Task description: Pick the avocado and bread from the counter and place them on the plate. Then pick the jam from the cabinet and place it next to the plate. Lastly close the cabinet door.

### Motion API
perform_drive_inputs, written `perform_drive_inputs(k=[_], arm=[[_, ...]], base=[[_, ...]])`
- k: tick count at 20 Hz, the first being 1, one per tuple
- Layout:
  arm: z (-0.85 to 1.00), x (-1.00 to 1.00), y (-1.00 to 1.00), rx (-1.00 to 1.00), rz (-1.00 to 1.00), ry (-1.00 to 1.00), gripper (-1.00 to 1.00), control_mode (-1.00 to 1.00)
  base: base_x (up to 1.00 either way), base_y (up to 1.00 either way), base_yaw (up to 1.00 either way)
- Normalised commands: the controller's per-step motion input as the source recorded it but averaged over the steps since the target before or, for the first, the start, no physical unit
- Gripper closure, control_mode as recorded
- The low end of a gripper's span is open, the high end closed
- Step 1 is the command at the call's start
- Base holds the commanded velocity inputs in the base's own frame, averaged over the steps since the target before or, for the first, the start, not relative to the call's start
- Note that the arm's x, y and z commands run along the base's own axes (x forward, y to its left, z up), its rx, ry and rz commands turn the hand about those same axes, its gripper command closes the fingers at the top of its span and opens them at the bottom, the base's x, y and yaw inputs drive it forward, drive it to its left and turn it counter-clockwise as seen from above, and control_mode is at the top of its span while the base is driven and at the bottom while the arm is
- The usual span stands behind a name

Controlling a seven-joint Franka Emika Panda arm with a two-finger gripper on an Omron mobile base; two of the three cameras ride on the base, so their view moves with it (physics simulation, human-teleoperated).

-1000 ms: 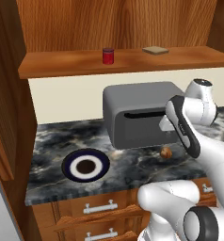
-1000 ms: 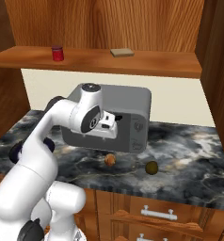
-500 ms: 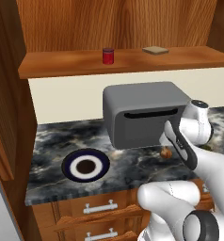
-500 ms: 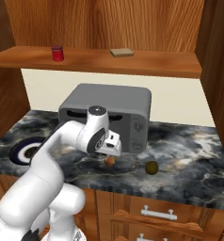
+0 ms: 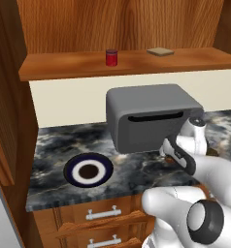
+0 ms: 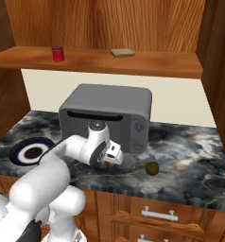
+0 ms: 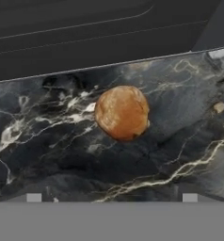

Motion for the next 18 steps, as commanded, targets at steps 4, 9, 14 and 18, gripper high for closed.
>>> perform_drive_inputs(k=[4, 9, 14, 18], arm=[[-0.24, 0.44, -0.16, 0.0, -0.1, 0.0, -1.0, -1.0], [-0.12, 0.3, -0.22, 0.0, -0.07, 0.0, -1.0, -1.0], [-0.4, 0.17, -0.09, 0.0, -0.01, -0.02, -1.0, -1.0], [-0.69, 0.16, -0.02, 0.0, 0.0, -0.02, -1.0, -1.0]], base=[[0.0, 0.0, 0.0], [0.0, 0.0, 0.0], [0.0, 0.0, 0.0], [0.0, 0.0, 0.0]])
